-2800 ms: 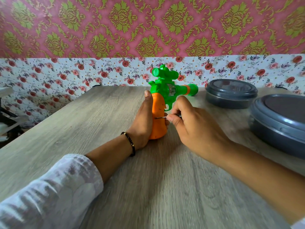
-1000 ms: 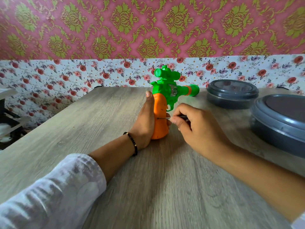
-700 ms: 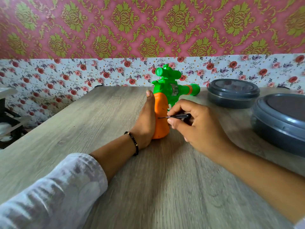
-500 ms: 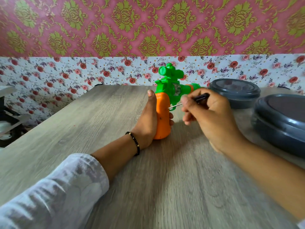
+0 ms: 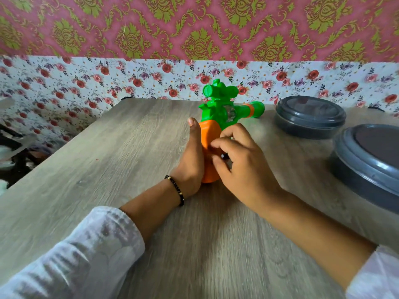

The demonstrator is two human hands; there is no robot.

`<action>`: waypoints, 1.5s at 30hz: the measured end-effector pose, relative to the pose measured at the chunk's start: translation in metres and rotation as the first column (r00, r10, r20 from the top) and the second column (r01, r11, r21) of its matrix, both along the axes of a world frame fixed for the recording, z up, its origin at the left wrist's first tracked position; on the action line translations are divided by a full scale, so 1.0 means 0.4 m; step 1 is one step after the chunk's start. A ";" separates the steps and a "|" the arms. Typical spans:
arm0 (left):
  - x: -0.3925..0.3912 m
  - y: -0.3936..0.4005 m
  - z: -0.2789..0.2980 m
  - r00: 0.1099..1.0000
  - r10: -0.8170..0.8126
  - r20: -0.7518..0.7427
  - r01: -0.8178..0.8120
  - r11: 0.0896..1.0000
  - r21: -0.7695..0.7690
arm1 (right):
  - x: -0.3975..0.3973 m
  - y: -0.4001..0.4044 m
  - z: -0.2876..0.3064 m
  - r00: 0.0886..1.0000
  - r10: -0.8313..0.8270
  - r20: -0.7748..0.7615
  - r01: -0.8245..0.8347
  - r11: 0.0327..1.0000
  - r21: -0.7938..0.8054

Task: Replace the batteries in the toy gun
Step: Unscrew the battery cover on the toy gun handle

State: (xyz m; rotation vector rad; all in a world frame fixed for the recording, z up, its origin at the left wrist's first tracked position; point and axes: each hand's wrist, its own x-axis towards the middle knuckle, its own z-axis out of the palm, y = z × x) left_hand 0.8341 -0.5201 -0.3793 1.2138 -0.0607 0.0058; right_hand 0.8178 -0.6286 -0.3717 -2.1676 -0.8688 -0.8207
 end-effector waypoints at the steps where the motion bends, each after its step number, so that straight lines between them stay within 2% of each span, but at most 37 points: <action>1: 0.001 -0.001 0.000 1.000 -0.007 -0.008 0.007 1.000 -0.030 | 0.003 0.002 0.006 1.000 -0.016 0.004 0.016 1.000 -0.007; 6: -0.005 -0.009 0.004 0.999 -0.022 -0.042 0.017 0.993 -0.118 | 0.005 0.013 0.021 0.999 -0.033 -0.020 0.033 0.999 0.022; 9: -0.007 -0.010 0.007 0.998 -0.010 -0.061 0.001 0.990 -0.142 | -0.003 0.011 0.016 0.999 -0.044 -0.022 0.043 0.999 -0.017; 21: -0.011 -0.014 0.013 0.997 0.034 -0.066 -0.044 0.986 -0.160 | 0.005 0.014 0.000 0.999 -0.044 -0.027 0.043 0.998 -0.041; 30: -0.016 -0.018 0.025 0.992 0.009 -0.127 -0.035 0.979 -0.200 | 0.010 -0.012 -0.008 0.979 -0.042 0.199 0.078 0.981 -0.176; 36: -0.023 -0.025 0.037 0.994 -0.002 -0.111 -0.021 0.978 -0.206 | 0.012 -0.027 -0.002 0.956 -0.072 0.283 0.153 0.950 -0.274; 38: -0.023 -0.027 0.039 0.993 -0.026 -0.115 0.000 0.975 -0.221 | 0.006 -0.030 0.000 0.968 -0.078 0.238 0.146 0.948 -0.284; 41: -0.020 -0.028 0.037 0.987 -0.034 -0.154 -0.005 0.969 -0.246 | 0.013 -0.058 0.004 0.993 -0.090 0.071 0.101 0.979 -0.175; 43: -0.015 -0.022 0.035 0.983 -0.027 -0.179 -0.011 0.978 -0.210 | 0.041 -0.097 0.002 0.989 -0.144 -0.033 0.139 0.982 -0.130; 45: -0.008 -0.014 0.031 0.981 -0.044 -0.190 0.007 0.981 -0.192 | 0.078 -0.139 -0.005 0.965 -0.241 -0.107 0.221 0.961 -0.165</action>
